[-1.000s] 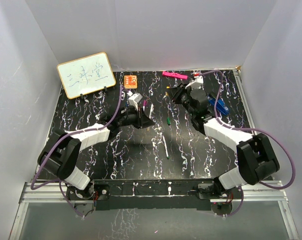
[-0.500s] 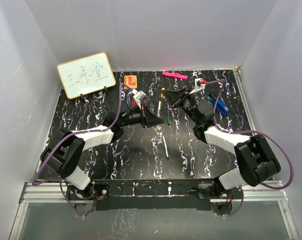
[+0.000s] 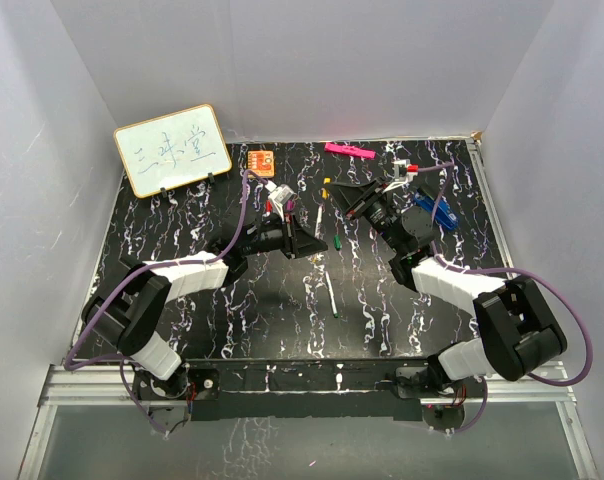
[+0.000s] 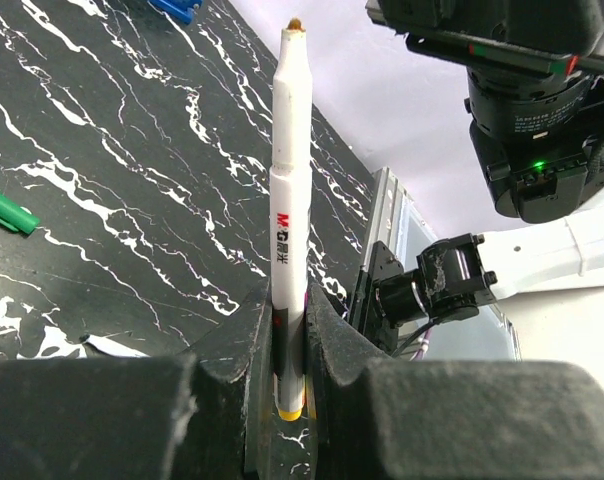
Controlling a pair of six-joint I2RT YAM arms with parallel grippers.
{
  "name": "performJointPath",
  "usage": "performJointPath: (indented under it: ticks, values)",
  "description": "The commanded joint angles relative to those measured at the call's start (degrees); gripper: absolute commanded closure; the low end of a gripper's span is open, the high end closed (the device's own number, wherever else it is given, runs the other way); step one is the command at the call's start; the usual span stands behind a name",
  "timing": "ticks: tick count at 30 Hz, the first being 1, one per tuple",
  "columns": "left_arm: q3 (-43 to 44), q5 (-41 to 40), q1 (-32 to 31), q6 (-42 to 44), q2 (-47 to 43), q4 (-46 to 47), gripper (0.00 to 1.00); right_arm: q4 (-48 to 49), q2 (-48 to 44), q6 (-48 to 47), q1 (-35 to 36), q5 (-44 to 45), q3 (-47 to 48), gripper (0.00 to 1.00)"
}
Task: Insert the pens into the pen caps
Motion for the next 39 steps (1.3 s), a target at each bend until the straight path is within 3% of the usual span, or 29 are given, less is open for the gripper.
performJointPath:
  ticks: [1, 39]
  values:
    - [1.36, -0.02, -0.4, 2.41, -1.78, -0.2, 1.0, 3.28, -1.3, 0.5, -0.17, -0.78, -0.67, 1.0]
    - [0.3, -1.75, -1.14, 5.07, -3.02, 2.32, 1.0, 4.68, 1.05, 1.79, 0.93, -2.43, -0.45, 1.0]
